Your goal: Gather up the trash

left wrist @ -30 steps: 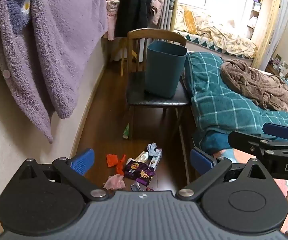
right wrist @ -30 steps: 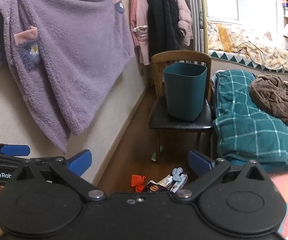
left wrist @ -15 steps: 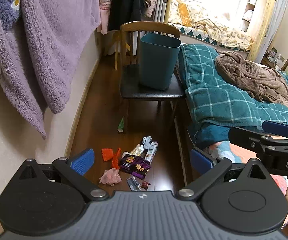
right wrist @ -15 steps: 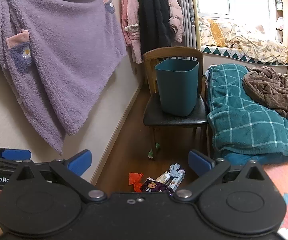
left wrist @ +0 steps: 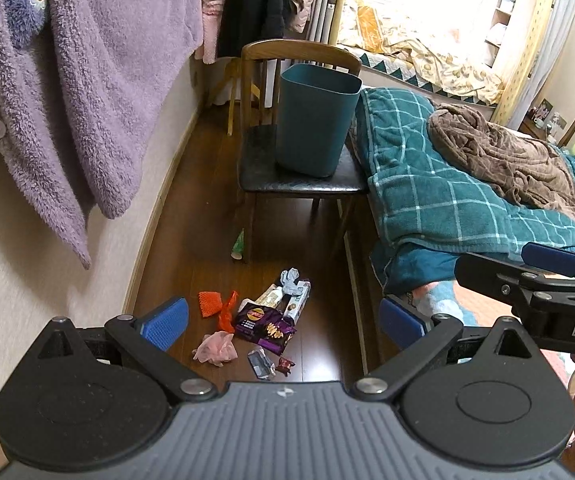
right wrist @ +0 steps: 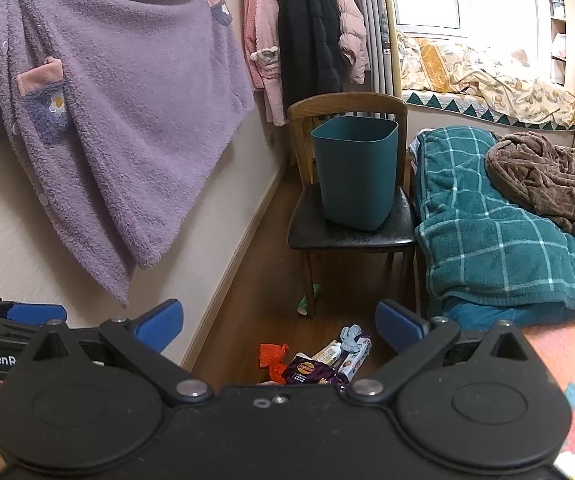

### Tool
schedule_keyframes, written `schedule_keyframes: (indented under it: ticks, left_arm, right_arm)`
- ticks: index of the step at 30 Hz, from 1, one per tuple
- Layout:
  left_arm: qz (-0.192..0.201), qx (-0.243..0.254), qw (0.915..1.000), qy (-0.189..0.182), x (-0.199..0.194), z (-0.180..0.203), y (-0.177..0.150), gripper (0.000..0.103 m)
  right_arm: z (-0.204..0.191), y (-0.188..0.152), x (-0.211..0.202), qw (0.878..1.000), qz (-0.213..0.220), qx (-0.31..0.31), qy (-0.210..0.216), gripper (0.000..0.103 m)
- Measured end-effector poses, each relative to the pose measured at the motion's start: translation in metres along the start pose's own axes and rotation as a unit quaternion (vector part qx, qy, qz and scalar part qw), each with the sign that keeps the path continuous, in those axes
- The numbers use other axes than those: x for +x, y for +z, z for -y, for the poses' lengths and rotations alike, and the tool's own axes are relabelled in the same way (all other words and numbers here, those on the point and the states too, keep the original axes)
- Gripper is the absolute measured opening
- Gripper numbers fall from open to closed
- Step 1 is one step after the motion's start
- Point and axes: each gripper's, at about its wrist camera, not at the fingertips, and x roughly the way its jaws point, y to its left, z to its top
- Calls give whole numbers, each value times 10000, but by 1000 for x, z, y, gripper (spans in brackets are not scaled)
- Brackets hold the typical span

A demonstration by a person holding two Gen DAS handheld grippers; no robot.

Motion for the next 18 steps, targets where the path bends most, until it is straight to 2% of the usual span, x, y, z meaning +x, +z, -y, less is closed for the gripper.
schedule_keyframes:
  ticks: [18]
  left_arm:
    - [82, 24, 9999, -66, -5, 9, 3, 103]
  right_arm:
    - [-1, 2, -10, 9999, 114, 2, -75, 103]
